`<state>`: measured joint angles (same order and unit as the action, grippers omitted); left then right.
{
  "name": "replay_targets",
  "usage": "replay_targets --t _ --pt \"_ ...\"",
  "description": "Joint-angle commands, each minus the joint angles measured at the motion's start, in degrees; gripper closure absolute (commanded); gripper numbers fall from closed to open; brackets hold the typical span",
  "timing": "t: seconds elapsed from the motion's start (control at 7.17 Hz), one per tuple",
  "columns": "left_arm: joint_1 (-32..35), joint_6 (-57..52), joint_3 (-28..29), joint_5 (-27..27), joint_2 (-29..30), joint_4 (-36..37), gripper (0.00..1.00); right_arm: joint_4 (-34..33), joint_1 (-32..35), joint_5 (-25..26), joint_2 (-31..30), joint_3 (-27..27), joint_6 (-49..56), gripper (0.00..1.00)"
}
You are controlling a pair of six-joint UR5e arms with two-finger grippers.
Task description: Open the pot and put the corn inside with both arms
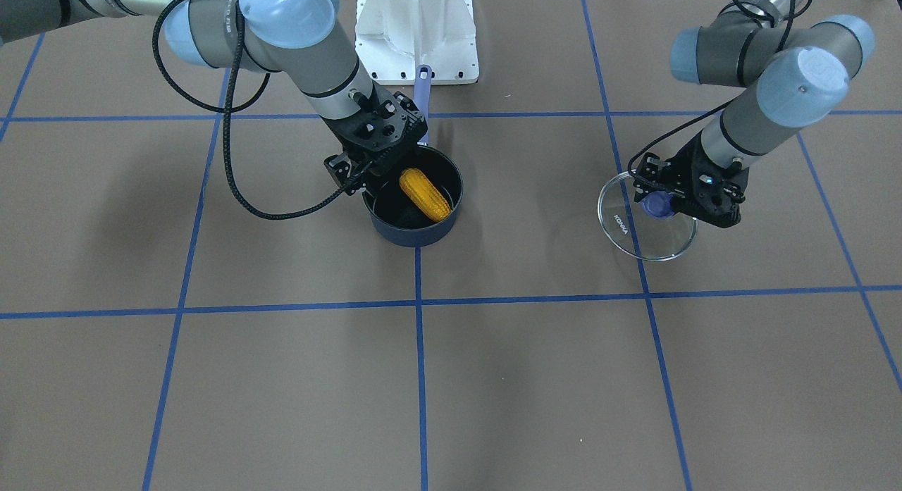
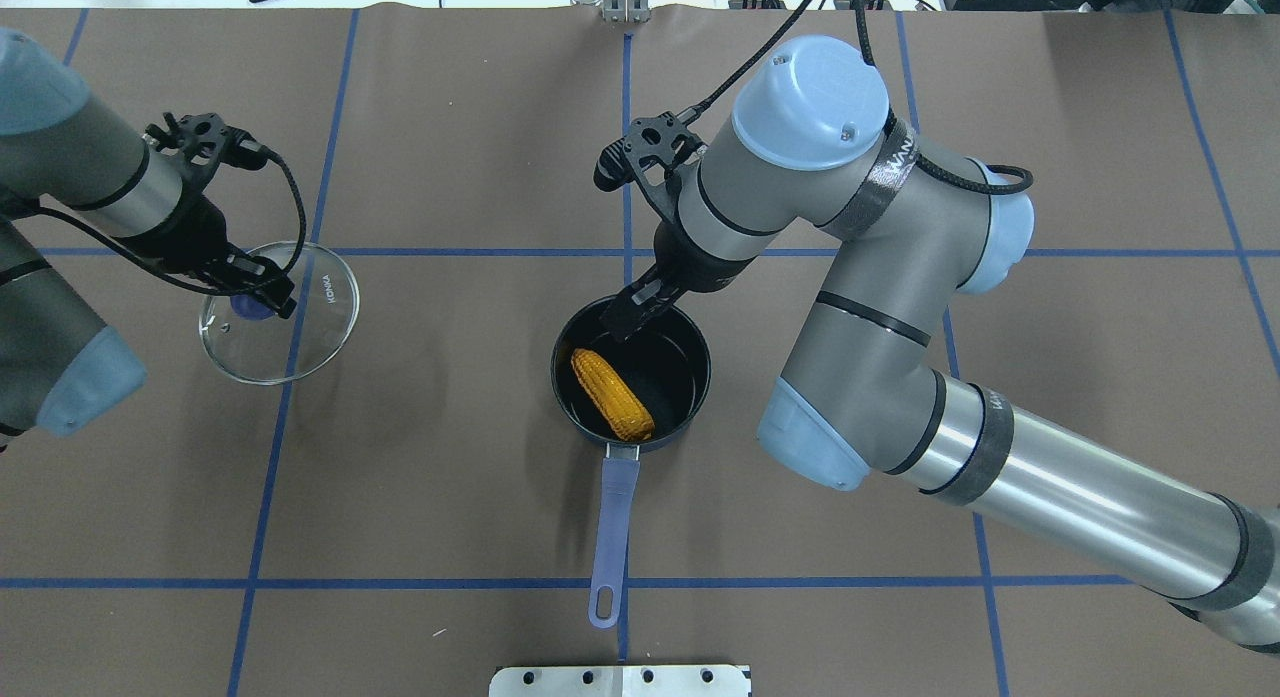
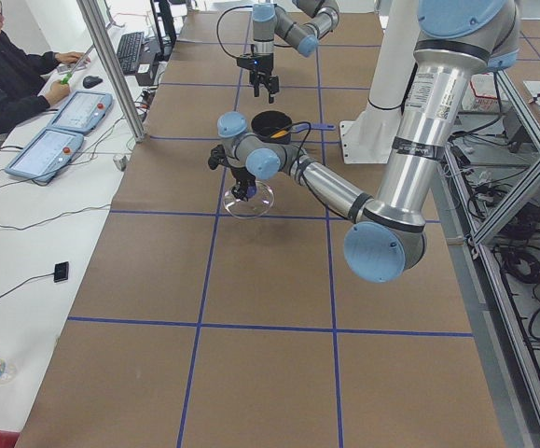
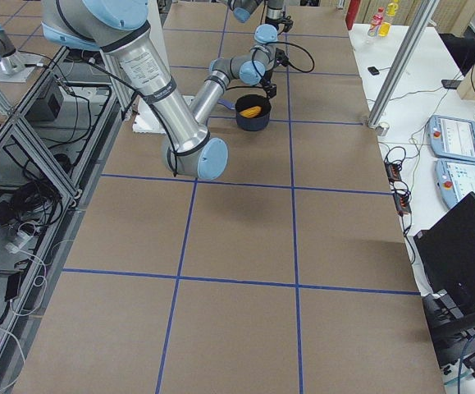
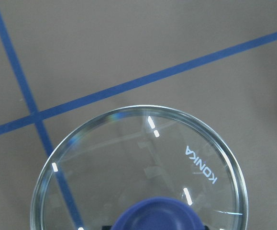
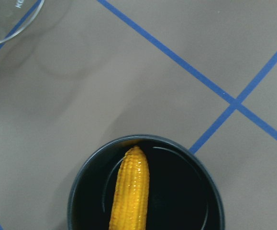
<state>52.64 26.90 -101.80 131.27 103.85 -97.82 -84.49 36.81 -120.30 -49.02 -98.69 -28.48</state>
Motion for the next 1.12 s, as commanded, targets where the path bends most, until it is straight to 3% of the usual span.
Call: replay_targets --t 0.0,0.42,0.7,0.98 --pt "0.44 -2.80 1.16 0.31 -2.76 -0.61 0.37 0.20 1.33 -0.02 -1.69 0.07 2.27 0.00" --pt "2.38 -5.71 3.09 0.39 -5.06 -2.36 0.37 0.29 2.74 -0.11 -3.89 0.16 5.27 0.00" --pt "2.38 -5.10 7.21 0.39 -5.67 -9.55 0.37 0.38 2.74 -0.11 -4.50 0.16 5.27 0.00" --pt "2.38 -5.01 7.23 0.48 -5.67 -9.67 0.35 0.38 2.74 -0.11 -4.68 0.16 5.36 0.00"
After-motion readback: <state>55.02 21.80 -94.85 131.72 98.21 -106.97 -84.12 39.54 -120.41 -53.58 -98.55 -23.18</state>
